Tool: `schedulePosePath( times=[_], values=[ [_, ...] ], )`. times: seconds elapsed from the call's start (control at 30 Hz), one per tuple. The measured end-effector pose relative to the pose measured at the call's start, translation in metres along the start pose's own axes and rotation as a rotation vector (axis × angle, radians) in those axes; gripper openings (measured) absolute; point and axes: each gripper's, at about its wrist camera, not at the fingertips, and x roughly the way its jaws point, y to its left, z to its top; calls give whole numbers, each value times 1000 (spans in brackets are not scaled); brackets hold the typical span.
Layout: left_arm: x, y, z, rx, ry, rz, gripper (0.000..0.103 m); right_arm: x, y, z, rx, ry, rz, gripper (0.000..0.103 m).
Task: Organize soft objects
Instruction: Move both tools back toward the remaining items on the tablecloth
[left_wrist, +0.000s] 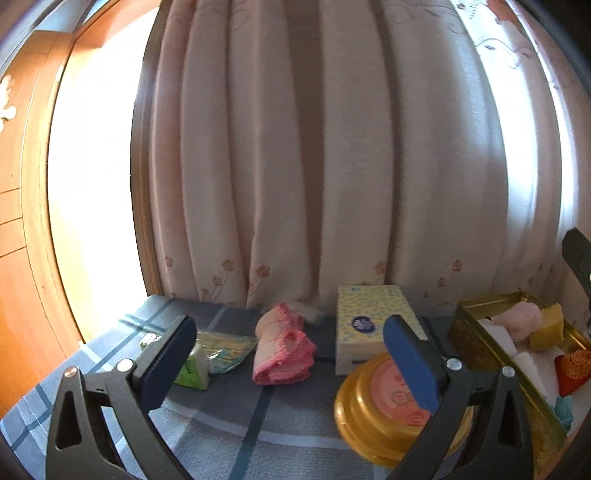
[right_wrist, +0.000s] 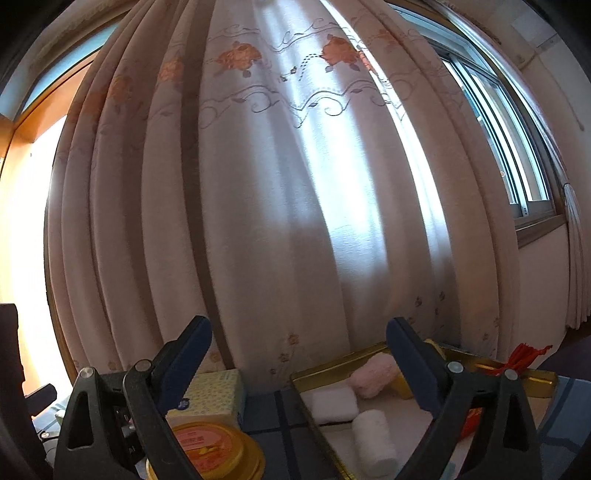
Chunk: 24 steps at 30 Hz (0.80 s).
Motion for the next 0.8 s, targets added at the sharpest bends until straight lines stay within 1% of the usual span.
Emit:
schedulePosePath(
  times=[0.1,0.2,0.37,0.73,0.8],
  values=[
    [0,4,0,17,-3,9,103,-1,8,-2,2,12,15,97],
    [-1,12,-1,14,-3,12,103,-1,18,-3,-5,22,27,97],
    [4,32,0,-9,3,37,103,-2,31,-7,-4,39,47,97],
    [14,74,4,-12,1,87,103,1,70,-15,-8,88,94,97],
    [18,85,5,-22,16,105,103,1,76,-16,-12,92,103,97]
  ],
)
